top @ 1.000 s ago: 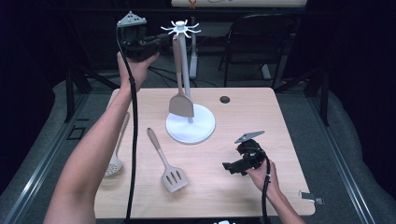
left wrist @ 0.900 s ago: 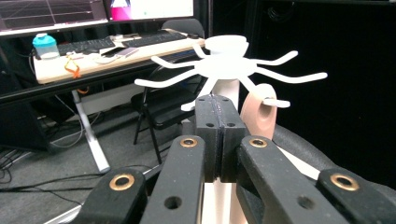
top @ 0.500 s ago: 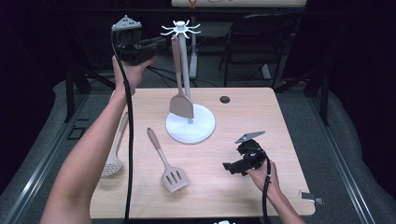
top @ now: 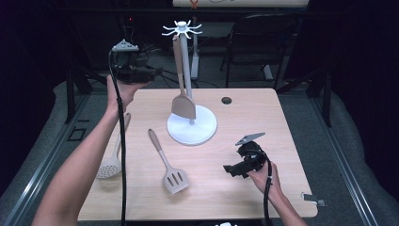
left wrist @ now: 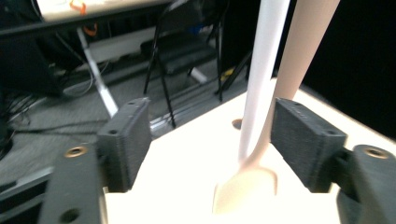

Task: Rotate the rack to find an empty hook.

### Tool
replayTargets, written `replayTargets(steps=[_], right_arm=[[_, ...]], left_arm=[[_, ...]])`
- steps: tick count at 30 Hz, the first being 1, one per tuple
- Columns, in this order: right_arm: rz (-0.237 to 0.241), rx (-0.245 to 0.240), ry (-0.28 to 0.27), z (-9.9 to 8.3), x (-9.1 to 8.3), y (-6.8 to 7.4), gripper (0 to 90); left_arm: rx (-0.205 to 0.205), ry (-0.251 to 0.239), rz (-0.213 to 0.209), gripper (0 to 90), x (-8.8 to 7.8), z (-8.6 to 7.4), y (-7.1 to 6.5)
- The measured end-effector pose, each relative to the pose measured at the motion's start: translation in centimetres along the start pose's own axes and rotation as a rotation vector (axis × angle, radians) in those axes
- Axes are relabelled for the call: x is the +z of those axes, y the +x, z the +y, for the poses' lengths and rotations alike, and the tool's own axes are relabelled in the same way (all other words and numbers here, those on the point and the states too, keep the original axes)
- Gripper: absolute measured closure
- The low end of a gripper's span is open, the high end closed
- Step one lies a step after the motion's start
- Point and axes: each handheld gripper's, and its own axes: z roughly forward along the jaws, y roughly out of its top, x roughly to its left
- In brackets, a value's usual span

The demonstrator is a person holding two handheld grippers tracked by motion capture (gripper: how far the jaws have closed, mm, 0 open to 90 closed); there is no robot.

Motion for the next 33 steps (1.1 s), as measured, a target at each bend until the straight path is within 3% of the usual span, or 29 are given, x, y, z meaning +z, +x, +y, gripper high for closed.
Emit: replayTargets(steps=[8,16,27,33], right_arm=[[0.008,-0.024,0.025,0.0,0.3,0.2,3.7],[0.009,-0.04,0.026,0.0,0.6,0.6,3.7],[0.019,-0.045,0.034,0.0,0.8,0.9,3.9],[0.019,-0.065,0.042,0.1,0.9,1.2,3.9]], left_arm=[[-0.014,0.109,0.008,15.4,0.8,-4.2,0.0],[-0.043,0.178,0.0,8.9,1.1,-7.7,-0.3],[-0.023,0.287,0.052,1.0,1.6,-12.3,-1.7],[-0.01,0.332,0.056,0.1,1.7,-14.9,-2.7]])
